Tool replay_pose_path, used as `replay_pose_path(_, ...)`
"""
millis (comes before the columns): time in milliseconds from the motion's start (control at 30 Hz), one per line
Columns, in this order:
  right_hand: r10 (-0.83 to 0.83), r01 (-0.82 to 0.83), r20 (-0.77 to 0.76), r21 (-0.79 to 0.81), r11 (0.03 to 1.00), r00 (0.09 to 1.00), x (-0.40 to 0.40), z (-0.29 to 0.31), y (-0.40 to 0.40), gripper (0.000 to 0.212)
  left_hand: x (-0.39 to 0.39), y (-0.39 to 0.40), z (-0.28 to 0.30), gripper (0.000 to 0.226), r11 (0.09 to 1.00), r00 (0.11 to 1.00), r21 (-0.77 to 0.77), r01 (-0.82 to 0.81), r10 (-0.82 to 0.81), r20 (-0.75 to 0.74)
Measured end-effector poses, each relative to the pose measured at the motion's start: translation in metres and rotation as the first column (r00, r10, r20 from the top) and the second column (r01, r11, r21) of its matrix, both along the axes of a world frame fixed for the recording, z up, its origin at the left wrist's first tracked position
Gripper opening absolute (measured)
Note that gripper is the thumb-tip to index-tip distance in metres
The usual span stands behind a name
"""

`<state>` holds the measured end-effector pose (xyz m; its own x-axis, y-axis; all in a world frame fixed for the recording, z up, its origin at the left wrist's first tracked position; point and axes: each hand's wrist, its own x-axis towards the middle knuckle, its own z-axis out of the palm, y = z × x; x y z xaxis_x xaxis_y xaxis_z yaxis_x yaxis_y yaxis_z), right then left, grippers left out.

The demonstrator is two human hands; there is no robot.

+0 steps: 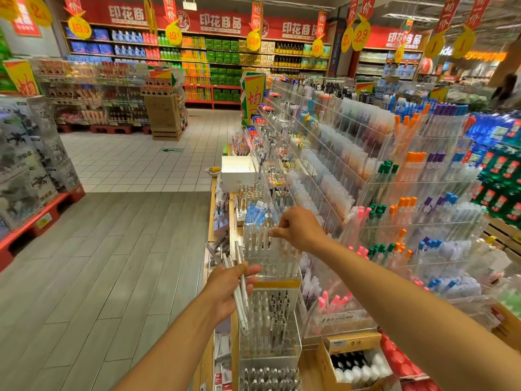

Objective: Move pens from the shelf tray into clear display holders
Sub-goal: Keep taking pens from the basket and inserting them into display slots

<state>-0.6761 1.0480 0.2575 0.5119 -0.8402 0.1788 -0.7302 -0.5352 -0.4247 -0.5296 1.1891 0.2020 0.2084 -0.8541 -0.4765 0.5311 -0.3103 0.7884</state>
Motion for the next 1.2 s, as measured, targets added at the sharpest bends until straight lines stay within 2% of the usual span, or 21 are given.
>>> replay_pose_path(200, -0.001, -0.014, -0.235, -0.064, 0.998, 0.972, 0.012, 0.014, 0.001, 0.045, -0.002, -0.003, -0.002, 0.02, 1.0, 1.0, 0.007, 0.023, -0.023, 0.017)
replay_pose_path(333, -0.007, -0.024, -0.322, -0.094, 0.995, 0.947, 0.014, 0.019, 0.005, 0.046, -0.004, -0.003, 0.001, 0.02, 1.0, 1.0, 0.002, 0.027, -0.027, 0.016)
replay_pose_path(400, -0.005, -0.027, -0.315, -0.094, 0.995, 0.949, 0.012, 0.02, 0.008, 0.045, -0.005, -0.003, 0.003, 0.023, 1.0, 1.0, -0.009, 0.026, -0.026, 0.01)
replay_pose_path(500, 0.045, -0.056, -0.144, -0.071, 0.996, 0.989, 0.009, 0.023, 0.014, 0.036, -0.007, -0.001, 0.008, 0.024, 0.997, 0.999, -0.07, 0.042, -0.043, -0.01)
replay_pose_path(567, 0.148, -0.146, -0.027, 0.085, 0.986, 0.989, 0.008, 0.026, 0.019, 0.029, -0.009, 0.0, 0.011, 0.024, 0.99, 0.996, -0.123, 0.075, -0.08, -0.038)
replay_pose_path(633, 0.222, -0.23, 0.059, 0.276, 0.933, 0.973, 0.008, 0.027, 0.025, 0.027, -0.011, 0.001, 0.014, 0.027, 0.98, 0.989, -0.172, 0.102, -0.119, -0.086)
replay_pose_path(767, 0.152, -0.33, 0.365, 0.495, 0.804, 0.918, 0.002, 0.028, 0.029, 0.021, -0.01, 0.003, 0.017, 0.039, 0.956, 0.969, -0.256, 0.141, -0.186, -0.16)
replay_pose_path(933, 0.101, -0.478, 0.554, 0.595, 0.646, 0.827, -0.005, 0.031, 0.03, 0.009, -0.009, 0.008, 0.019, 0.033, 0.936, 0.937, -0.28, 0.211, -0.275, -0.213)
replay_pose_path(1000, 0.067, -0.46, 0.577, 0.57, 0.68, 0.814, -0.007, 0.031, 0.028, 0.008, -0.009, 0.008, 0.019, 0.028, 0.961, 0.946, -0.21, 0.179, -0.226, -0.23)
replay_pose_path(1100, 0.057, -0.338, 0.538, 0.44, 0.832, 0.841, -0.007, 0.033, 0.022, 0.009, -0.005, 0.005, 0.012, 0.024, 0.998, 0.98, -0.029, 0.053, -0.057, -0.191)
replay_pose_path(1200, 0.045, -0.201, 0.456, 0.3, 0.932, 0.889, -0.004, 0.038, 0.019, 0.005, 0.003, 0.001, -0.002, 0.017, 0.993, 0.992, 0.109, -0.033, 0.046, -0.116)
